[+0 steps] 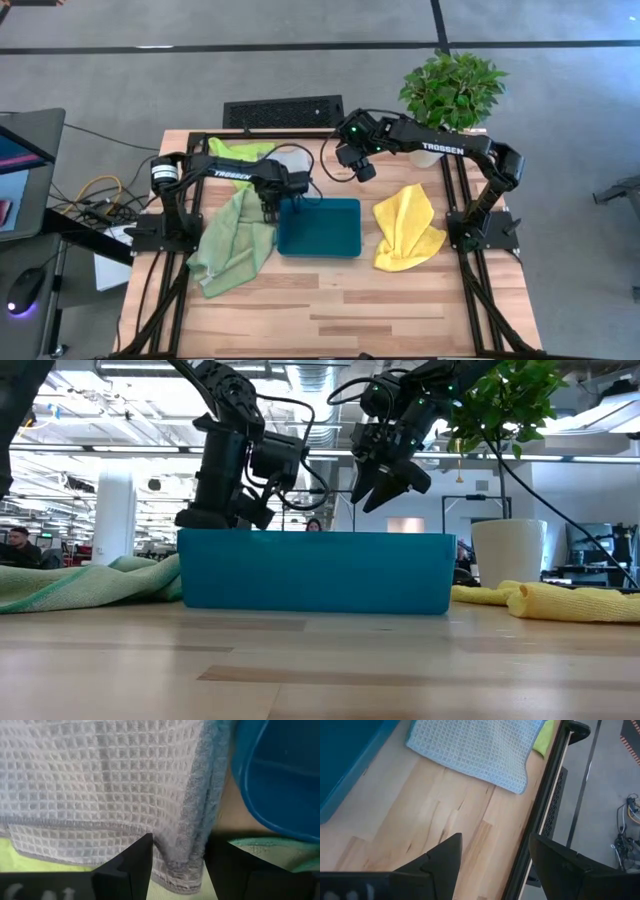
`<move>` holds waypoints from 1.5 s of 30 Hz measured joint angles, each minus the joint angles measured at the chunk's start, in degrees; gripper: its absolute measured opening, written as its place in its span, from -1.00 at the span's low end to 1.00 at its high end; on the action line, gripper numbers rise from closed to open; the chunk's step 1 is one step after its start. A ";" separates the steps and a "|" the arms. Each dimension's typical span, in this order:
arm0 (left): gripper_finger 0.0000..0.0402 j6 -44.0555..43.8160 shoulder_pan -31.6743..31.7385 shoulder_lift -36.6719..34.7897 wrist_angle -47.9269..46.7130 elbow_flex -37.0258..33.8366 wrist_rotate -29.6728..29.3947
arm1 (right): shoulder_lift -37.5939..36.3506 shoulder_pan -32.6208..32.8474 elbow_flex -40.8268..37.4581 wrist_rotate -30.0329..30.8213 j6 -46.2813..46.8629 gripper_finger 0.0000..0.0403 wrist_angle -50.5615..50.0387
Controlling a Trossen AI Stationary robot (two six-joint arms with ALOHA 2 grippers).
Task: Fold microfiber towels
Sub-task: Put the folded gray microfiber towel into the blue bin
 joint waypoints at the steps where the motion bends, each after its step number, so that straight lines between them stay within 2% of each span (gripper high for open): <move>1: -0.19 0.58 0.00 0.00 0.15 -0.05 -0.94 | 0.00 0.00 -0.01 0.00 0.00 0.27 0.02; 6: -0.30 1.11 0.00 0.00 0.27 -0.05 -6.80 | 0.00 0.00 -0.01 0.00 -0.32 0.27 0.07; 9: -0.54 2.39 0.02 0.00 0.26 -0.05 -6.12 | 0.00 0.00 -0.01 0.00 -0.35 0.27 0.11; 12: -0.86 2.79 0.00 0.00 0.24 -0.05 -5.28 | 0.00 0.00 -0.01 0.02 -0.37 0.27 0.11; 14: -0.94 1.46 0.32 0.00 0.25 -0.04 -5.25 | 0.00 0.00 -0.01 0.02 -0.46 0.27 0.11; 22: -0.98 -0.61 3.47 0.00 -0.87 4.08 -2.46 | -2.31 0.00 -0.03 1.00 -0.42 0.27 -0.57; 32: -0.99 -0.10 6.47 0.00 -0.89 12.30 -2.72 | -3.52 0.02 -0.01 0.51 1.23 0.27 -3.67; 45: -0.99 -4.55 7.41 -0.09 -1.91 18.79 -4.28 | 0.51 2.37 -0.21 -8.01 12.63 0.27 5.78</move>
